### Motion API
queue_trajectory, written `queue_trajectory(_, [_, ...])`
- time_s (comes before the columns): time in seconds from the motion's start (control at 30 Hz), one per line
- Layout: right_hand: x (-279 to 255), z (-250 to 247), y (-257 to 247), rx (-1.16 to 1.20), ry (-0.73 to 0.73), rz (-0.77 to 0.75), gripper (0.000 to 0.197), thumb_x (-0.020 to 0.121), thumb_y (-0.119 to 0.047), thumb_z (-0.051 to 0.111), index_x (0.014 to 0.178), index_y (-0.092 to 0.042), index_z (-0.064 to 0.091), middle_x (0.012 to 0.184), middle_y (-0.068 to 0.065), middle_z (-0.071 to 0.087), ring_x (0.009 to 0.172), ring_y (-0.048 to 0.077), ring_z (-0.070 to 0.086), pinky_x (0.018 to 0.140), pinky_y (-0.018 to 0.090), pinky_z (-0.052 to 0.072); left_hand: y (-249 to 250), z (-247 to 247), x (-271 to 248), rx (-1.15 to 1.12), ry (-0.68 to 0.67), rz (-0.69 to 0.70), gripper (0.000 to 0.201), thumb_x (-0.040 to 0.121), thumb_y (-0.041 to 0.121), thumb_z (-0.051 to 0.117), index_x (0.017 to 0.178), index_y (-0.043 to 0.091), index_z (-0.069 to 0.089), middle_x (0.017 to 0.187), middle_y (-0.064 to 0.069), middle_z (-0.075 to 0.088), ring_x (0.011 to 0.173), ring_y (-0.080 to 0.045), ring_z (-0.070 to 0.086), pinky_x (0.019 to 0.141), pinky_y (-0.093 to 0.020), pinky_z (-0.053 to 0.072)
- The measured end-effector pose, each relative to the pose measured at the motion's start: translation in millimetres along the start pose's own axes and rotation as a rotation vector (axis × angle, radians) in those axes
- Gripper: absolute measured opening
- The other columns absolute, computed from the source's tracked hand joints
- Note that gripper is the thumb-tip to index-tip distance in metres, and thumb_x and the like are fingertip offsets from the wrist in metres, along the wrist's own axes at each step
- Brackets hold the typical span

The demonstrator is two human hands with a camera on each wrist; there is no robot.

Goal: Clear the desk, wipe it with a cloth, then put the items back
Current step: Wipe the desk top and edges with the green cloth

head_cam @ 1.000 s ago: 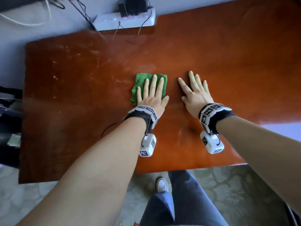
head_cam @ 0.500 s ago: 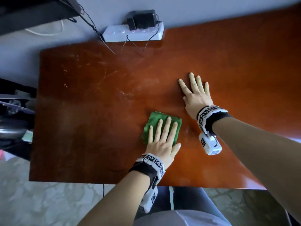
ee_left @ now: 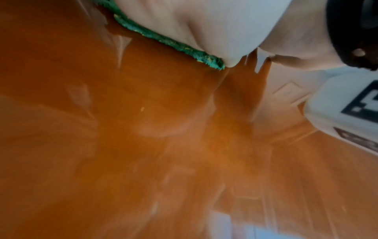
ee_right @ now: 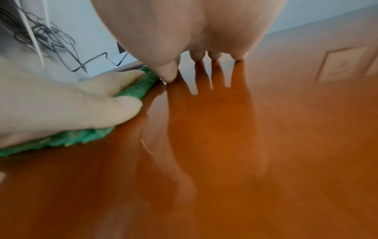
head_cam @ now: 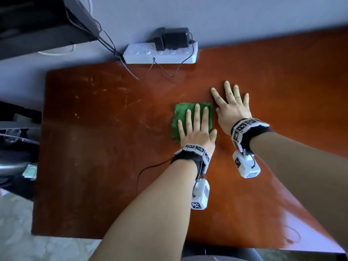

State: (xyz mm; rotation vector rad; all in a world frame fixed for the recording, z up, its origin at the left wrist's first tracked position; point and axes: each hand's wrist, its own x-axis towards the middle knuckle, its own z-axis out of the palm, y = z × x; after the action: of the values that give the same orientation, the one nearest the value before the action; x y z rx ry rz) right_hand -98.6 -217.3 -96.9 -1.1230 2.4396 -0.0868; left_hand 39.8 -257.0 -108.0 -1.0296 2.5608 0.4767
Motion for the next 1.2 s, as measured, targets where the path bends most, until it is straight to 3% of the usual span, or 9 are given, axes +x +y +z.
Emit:
queue_trajectory(0.1, [16, -6, -11, 0.030, -0.006, 0.045, 0.058, 0.103, -0.028, 0.026, 0.156, -0.040, 0.003, 0.164, 0.002, -0.014, 0.151, 0.031, -0.012, 0.119, 0.060, -0.003, -4, -10, 22, -0.015, 0.045, -0.009, 0.067, 0.097, 0.054, 0.008, 0.157, 0.031, -0.011, 0.164, 0.005, -0.020, 0.151, -0.022, -0.016, 0.121, -0.053, -0.007])
queue_trajectory(0.27, [27, -11, -14, 0.007, 0.010, 0.024, 0.059, 0.104, -0.030, 0.027, 0.156, -0.039, 0.002, 0.165, 0.004, -0.013, 0.151, 0.032, -0.010, 0.119, 0.059, -0.002, -3, -30, 58, -0.055, 0.089, -0.084, 0.069, 0.103, 0.049, 0.027, 0.156, 0.029, -0.012, 0.163, 0.005, -0.022, 0.151, -0.021, -0.018, 0.121, -0.052, -0.008])
queue_trajectory(0.47, [24, -9, -8, -0.020, 0.037, 0.006, 0.058, 0.104, -0.035, 0.028, 0.156, -0.042, 0.003, 0.165, 0.001, -0.012, 0.151, 0.029, -0.007, 0.121, 0.053, 0.000, 1, -44, 90, -0.156, 0.116, -0.191, 0.069, 0.103, 0.047, 0.029, 0.157, 0.031, -0.011, 0.163, 0.007, -0.022, 0.151, -0.020, -0.017, 0.120, -0.052, -0.010])
queue_trajectory(0.67, [24, -14, -8, -0.029, 0.008, 0.011, 0.060, 0.104, -0.034, 0.030, 0.155, -0.044, 0.000, 0.165, -0.002, -0.013, 0.151, 0.027, -0.008, 0.122, 0.051, 0.000, -18, -54, 101, -0.214, 0.145, -0.265, 0.067, 0.103, 0.045, 0.028, 0.157, 0.033, -0.009, 0.164, 0.010, -0.018, 0.152, -0.017, -0.013, 0.121, -0.050, -0.006])
queue_trajectory(0.87, [23, -14, -6, -0.030, -0.003, 0.011, 0.060, 0.103, -0.033, 0.029, 0.154, -0.046, -0.001, 0.164, -0.003, -0.015, 0.151, 0.027, -0.009, 0.122, 0.051, -0.001, -91, -67, 106, -0.245, 0.178, -0.418, 0.067, 0.103, 0.043, 0.029, 0.157, 0.032, -0.007, 0.164, 0.009, -0.016, 0.152, -0.018, -0.011, 0.121, -0.052, -0.003])
queue_trajectory(0.97, [24, -14, -7, -0.027, -0.010, 0.013, 0.061, 0.103, -0.032, 0.029, 0.154, -0.046, -0.002, 0.164, -0.003, -0.015, 0.151, 0.028, -0.010, 0.122, 0.052, -0.001, -110, -67, 103, -0.217, 0.207, -0.410, 0.066, 0.103, 0.042, 0.028, 0.157, 0.031, -0.007, 0.165, 0.007, -0.015, 0.152, -0.019, -0.011, 0.121, -0.053, -0.002])
queue_trajectory(1.2, [25, -15, -10, -0.034, 0.000, 0.009, 0.062, 0.103, -0.030, 0.030, 0.154, -0.045, -0.001, 0.164, 0.000, -0.014, 0.151, 0.030, -0.009, 0.121, 0.055, -0.001, -101, -60, 98, -0.168, 0.271, -0.386, 0.065, 0.103, 0.045, 0.025, 0.158, 0.028, -0.004, 0.166, 0.003, -0.011, 0.152, -0.024, -0.009, 0.121, -0.056, -0.001])
